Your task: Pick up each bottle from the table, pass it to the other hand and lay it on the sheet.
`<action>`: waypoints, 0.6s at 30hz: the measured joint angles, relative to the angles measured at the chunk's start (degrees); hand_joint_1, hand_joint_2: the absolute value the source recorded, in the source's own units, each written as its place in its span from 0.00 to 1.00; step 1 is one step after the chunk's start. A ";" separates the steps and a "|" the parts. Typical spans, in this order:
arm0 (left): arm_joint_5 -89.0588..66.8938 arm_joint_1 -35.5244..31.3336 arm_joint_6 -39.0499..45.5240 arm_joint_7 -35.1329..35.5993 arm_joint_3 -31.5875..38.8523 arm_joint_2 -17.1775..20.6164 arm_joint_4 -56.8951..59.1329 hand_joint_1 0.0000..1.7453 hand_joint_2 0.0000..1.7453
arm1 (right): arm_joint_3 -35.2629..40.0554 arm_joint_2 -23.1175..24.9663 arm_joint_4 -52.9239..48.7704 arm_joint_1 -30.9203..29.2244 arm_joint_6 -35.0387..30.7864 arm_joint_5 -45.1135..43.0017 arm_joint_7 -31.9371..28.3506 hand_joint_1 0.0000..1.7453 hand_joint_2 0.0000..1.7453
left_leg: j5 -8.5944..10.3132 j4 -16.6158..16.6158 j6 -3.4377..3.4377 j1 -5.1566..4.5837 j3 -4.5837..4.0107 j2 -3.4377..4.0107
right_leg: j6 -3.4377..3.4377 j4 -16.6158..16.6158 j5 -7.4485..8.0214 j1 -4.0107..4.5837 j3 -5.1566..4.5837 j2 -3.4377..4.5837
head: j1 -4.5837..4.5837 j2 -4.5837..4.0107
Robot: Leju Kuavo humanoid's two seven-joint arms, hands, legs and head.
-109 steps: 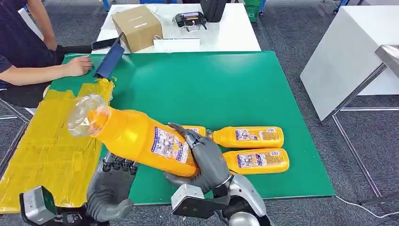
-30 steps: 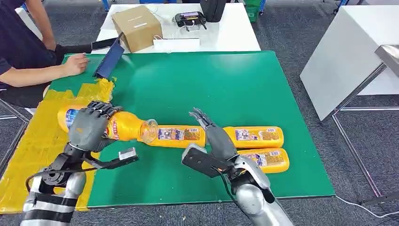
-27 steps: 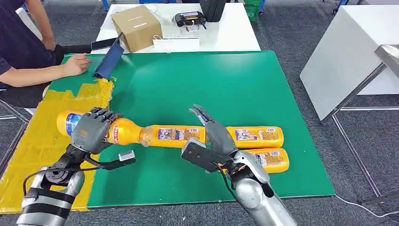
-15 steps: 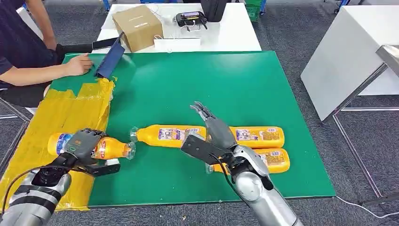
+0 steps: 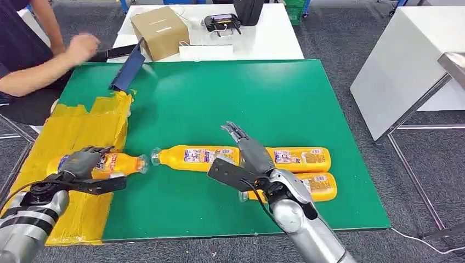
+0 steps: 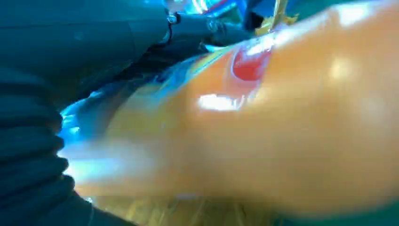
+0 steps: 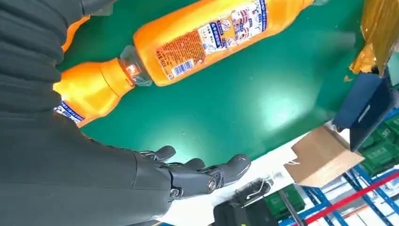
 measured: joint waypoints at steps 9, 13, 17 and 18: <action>11.40 -2.91 -6.24 -9.50 -4.90 0.74 0.42 0.00 0.00 | 1.09 1.96 16.85 -9.89 1.31 1.62 -0.54 0.00 1.00 | 0.18 0.00 0.04 -0.01 -0.01 -0.13 | 0.05 0.00 0.06 -0.02 0.05 -0.05 | 0.02 0.00; 12.40 -3.43 -6.67 -9.65 -7.00 0.85 0.42 0.00 0.00 | 1.27 2.91 21.19 -11.98 1.31 1.77 -0.78 0.00 1.00 | 0.19 0.01 0.04 -0.01 -0.01 -0.11 | 0.07 0.00 0.08 -0.02 0.03 -0.05 | 0.00 0.00; 18.29 -3.61 -7.09 -11.38 -8.31 0.66 0.18 0.00 0.00 | 1.62 3.89 24.86 -13.58 1.07 4.95 -1.29 0.00 1.00 | 0.19 0.02 0.04 0.00 -0.05 -0.06 | 0.07 0.01 0.08 -0.01 -0.06 -0.04 | 0.00 0.00; 21.09 -3.55 -7.18 -11.73 -8.37 0.24 -0.22 0.00 0.00 | 1.94 4.24 26.03 -14.00 0.12 6.85 -2.05 0.00 1.00 | 0.19 0.02 0.04 0.00 -0.07 -0.05 | 0.07 0.01 0.08 -0.01 -0.08 -0.04 | 0.02 0.00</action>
